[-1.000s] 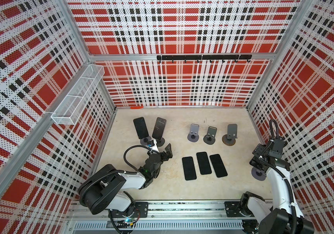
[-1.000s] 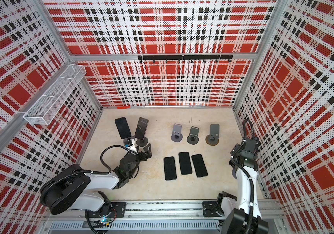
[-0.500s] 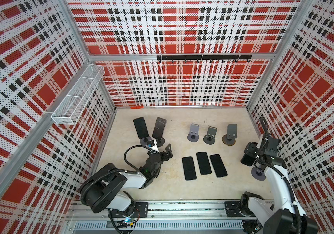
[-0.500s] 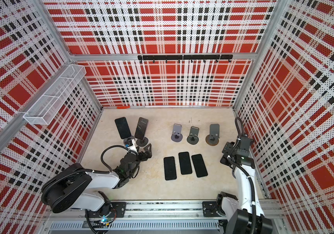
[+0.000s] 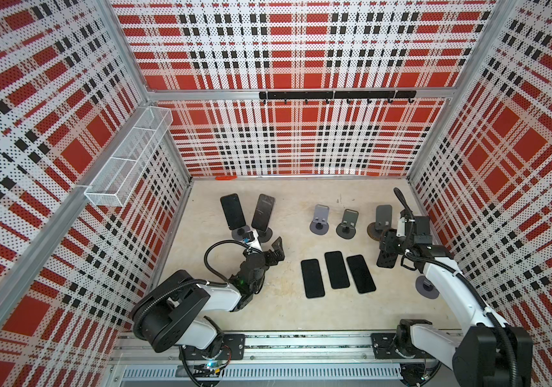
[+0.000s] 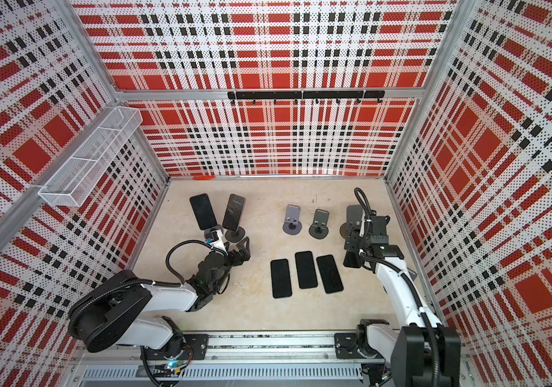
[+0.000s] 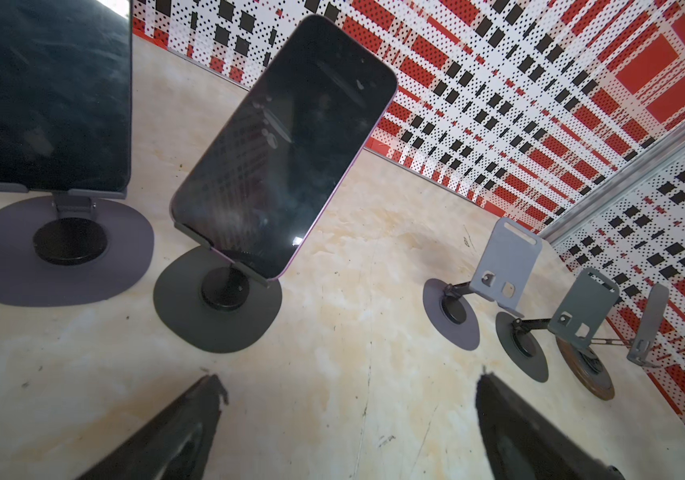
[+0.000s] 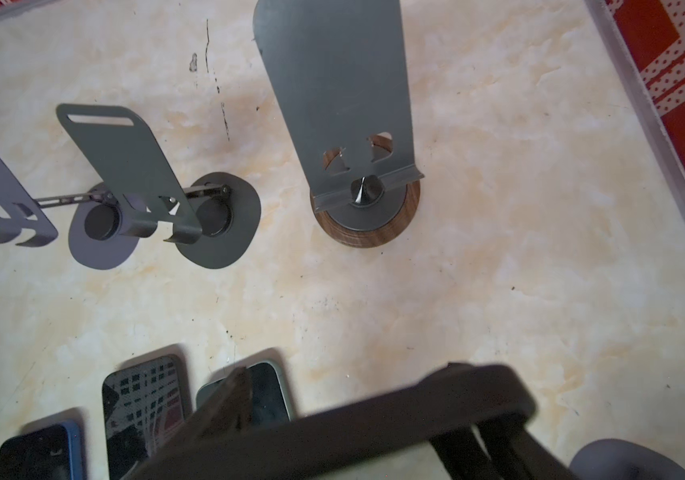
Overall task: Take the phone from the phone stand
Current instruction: 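Carry the held phone over the stands toward the flat phones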
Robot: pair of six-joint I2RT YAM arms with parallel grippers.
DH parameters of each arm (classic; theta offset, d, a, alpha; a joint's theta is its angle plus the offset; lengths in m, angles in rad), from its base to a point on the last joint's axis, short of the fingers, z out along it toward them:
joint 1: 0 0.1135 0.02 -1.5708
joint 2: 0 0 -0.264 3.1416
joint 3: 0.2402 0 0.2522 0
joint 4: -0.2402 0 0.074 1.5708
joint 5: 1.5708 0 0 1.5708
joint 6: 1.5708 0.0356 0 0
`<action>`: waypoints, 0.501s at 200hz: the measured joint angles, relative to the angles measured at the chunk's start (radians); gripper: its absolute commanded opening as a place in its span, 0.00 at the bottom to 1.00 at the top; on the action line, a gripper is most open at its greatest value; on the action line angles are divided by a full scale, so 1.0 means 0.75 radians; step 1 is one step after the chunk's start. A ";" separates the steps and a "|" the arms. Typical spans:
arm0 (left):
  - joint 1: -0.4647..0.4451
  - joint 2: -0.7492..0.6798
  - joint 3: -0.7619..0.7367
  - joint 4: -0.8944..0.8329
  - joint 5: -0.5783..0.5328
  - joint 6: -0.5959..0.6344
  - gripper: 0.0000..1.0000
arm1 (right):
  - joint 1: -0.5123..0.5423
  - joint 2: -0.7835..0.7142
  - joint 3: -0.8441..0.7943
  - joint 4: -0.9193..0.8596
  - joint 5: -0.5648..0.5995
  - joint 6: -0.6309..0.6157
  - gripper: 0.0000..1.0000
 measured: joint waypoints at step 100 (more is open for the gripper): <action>0.007 -0.004 0.000 0.000 -0.001 0.000 0.98 | 0.104 0.299 0.040 -0.038 0.217 -0.103 0.61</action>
